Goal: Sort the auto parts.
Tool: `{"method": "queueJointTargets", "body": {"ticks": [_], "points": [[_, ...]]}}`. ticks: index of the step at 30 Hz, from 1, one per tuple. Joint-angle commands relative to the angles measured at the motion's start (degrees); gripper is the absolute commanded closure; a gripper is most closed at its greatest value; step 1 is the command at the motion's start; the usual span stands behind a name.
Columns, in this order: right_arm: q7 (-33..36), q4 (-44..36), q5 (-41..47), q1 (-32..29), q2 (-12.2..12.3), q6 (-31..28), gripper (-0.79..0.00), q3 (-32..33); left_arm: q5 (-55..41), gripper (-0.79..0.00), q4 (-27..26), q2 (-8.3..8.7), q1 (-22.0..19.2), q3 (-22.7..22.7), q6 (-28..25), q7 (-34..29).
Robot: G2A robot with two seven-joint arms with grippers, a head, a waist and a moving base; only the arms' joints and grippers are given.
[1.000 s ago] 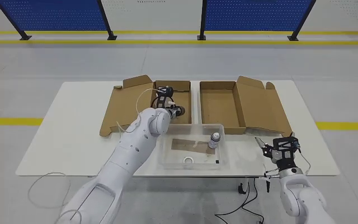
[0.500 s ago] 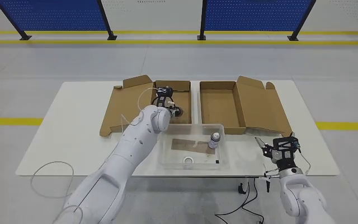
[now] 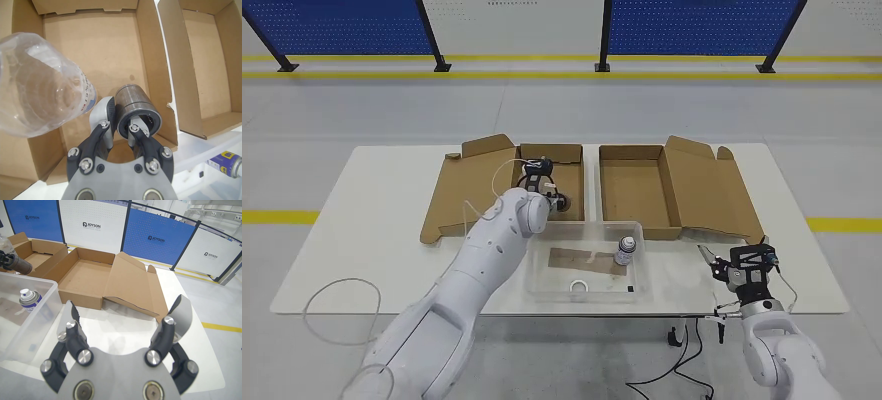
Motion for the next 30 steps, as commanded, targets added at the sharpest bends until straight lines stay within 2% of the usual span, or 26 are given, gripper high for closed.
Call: {"method": "queueJointTargets", "body": {"ticks": [1,2,7,11,16,25,30], "points": [[0.0,0.0,0.0,0.0,0.0,0.0,-0.785,0.0,0.02,0.0,0.61,-0.2,-0.18,0.09,0.06,0.14],[0.0,0.0,0.0,0.0,0.0,0.0,-0.785,0.0,-0.01,-0.006,0.88,-0.29,-0.28,0.1,0.04,0.19],[0.0,0.0,0.0,0.0,0.0,0.0,-0.785,0.0,-0.48,-0.157,2.1,-0.69,-0.68,-0.03,-0.16,0.33],[0.0,0.0,0.0,0.0,0.0,0.0,-0.785,0.0,-0.63,-0.2,2.84,-0.95,-0.93,-0.13,-0.34,0.7],[0.0,0.0,0.0,0.0,0.0,0.0,-0.785,0.0,-0.42,-0.194,3.33,-1.22,-1.14,-0.13,-0.44,1.15],[0.0,0.0,0.0,0.0,0.0,0.0,-0.785,0.0,0.57,-0.308,1.23,-1.44,-1.39,-0.29,-0.92,2.95],[0.0,0.0,0.0,0.0,0.0,0.0,-0.785,0.0,0.46,-0.385,-1.94,-1.2,-1.15,-0.99,-4.24,4.21]]}}
